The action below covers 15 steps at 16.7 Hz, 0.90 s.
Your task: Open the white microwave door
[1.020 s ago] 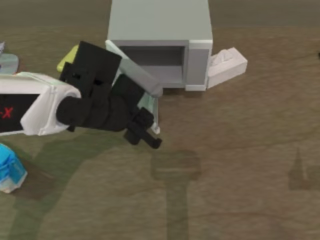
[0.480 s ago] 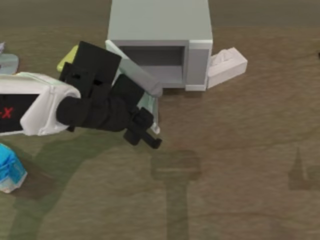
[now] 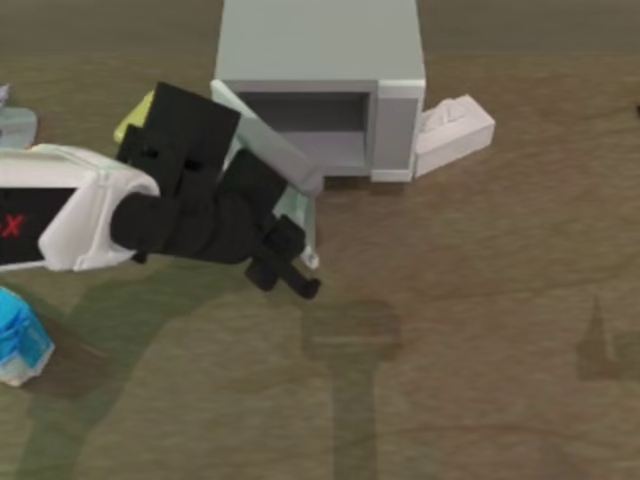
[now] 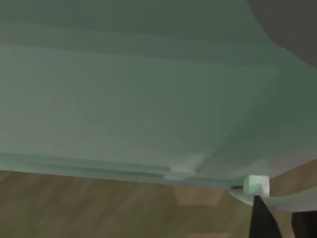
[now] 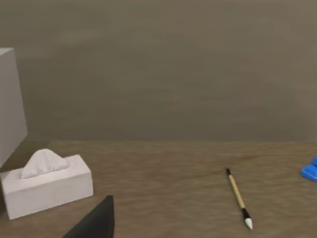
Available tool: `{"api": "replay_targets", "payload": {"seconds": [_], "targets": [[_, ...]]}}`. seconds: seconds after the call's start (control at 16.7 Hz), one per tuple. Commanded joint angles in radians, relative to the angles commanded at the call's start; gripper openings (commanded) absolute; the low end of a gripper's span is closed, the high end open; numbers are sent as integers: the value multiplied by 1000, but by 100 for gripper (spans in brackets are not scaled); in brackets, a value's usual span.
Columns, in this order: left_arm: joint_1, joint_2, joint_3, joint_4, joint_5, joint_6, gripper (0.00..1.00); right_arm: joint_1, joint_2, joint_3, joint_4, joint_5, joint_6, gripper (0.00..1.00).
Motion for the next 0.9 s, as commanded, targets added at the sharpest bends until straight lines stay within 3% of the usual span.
{"api": "replay_targets", "payload": {"seconds": [0.3, 0.9], "targets": [[27, -11, -6, -11, 31, 52, 0, 0, 0, 0, 0, 0, 0, 100], [27, -11, -6, -11, 31, 52, 0, 0, 0, 0, 0, 0, 0, 100]]}}
